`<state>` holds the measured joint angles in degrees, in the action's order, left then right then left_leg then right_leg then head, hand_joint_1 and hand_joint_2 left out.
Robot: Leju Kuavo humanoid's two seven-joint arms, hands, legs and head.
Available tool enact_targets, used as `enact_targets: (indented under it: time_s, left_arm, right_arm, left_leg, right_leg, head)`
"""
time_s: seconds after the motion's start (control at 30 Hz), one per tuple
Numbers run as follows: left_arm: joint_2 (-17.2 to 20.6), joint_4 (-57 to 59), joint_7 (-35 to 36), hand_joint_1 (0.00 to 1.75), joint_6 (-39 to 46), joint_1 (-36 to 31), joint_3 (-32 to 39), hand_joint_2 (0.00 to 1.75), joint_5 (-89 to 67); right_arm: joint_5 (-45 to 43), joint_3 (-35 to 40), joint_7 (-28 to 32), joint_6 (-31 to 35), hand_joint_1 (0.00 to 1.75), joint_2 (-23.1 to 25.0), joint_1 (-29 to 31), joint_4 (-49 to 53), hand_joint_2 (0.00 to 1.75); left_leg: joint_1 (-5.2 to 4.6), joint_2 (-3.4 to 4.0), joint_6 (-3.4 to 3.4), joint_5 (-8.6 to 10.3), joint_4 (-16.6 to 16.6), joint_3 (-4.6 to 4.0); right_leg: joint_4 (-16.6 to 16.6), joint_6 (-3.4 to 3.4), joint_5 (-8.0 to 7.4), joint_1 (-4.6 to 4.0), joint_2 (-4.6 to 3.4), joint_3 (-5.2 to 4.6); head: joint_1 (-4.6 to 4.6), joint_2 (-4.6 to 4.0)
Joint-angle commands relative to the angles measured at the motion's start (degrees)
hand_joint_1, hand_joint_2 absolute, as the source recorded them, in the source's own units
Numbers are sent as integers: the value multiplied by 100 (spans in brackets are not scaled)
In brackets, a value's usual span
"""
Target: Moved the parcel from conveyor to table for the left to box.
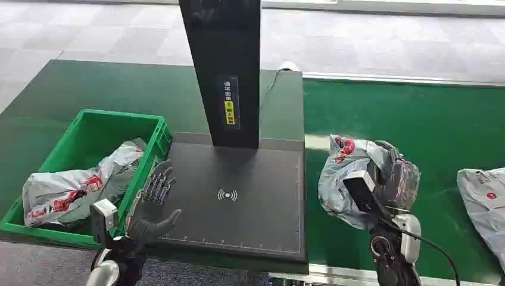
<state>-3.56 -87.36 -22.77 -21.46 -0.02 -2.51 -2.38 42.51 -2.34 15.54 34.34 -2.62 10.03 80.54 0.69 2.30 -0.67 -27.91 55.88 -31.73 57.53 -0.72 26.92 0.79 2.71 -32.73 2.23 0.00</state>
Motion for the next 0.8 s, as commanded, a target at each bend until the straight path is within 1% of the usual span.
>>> enact_targets:
  time_s: [0.03,0.2,0.3,0.43,0.47,0.5,0.67,0.77,0.8]
  left_arm:
    - [41,191,1,0,-11,-68,8,175,8]
    - [41,191,1,0,-11,-68,8,175,8]
    - [41,191,1,0,-11,-68,8,175,8]
    - [41,191,1,0,-11,-68,8,175,8]
    - [41,191,1,0,-11,-68,8,175,8]
    - [41,191,1,0,-11,-68,8,175,8]
    - [41,191,1,0,-11,-68,8,175,8]
    - [41,191,1,0,-11,-68,8,175,8]
    - [41,191,1,0,-11,-68,8,175,8]
  right_arm:
    - [-44,-116,5,-21,175,111,188,-12,175]
    - [-44,-116,5,-21,175,111,188,-12,175]
    - [-44,-116,5,-21,175,111,188,-12,175]
    - [-44,-116,5,-21,175,111,188,-12,175]
    - [-44,-116,5,-21,175,111,188,-12,175]
    - [-44,-116,5,-21,175,111,188,-12,175]
    - [-44,-116,5,-21,175,111,188,-12,175]
    - [-44,-116,5,-21,175,111,188,-12,175]
    - [-44,-116,5,-21,175,111,188,-12,175]
  left_leg:
    - [1,-11,4,0,-2,4]
    - [-1,-7,3,1,-1,0]
    - [2,-11,5,1,-3,3]
    - [-1,-7,3,1,-2,0]
    - [1,-10,5,1,-3,5]
    - [-1,-5,2,1,-1,-1]
    - [1,-10,4,1,-3,3]
    - [-1,-6,3,1,-2,0]
    - [0,-9,4,1,-3,3]
  right_leg:
    - [-2,6,-3,1,-25,1]
    - [0,3,-2,1,-17,-2]
    - [-3,6,-4,0,-28,1]
    - [-1,3,-3,2,-16,-2]
    - [-4,6,-4,0,-27,2]
    - [0,3,-2,2,-14,-4]
    - [-3,6,-4,1,-26,0]
    - [-1,3,-2,2,-15,-2]
    - [-2,5,-3,1,-25,0]
  head:
    - [0,0]
    - [0,0]
    - [0,0]
    - [0,0]
    - [0,0]
    - [0,0]
    - [0,0]
    - [0,0]
    - [0,0]
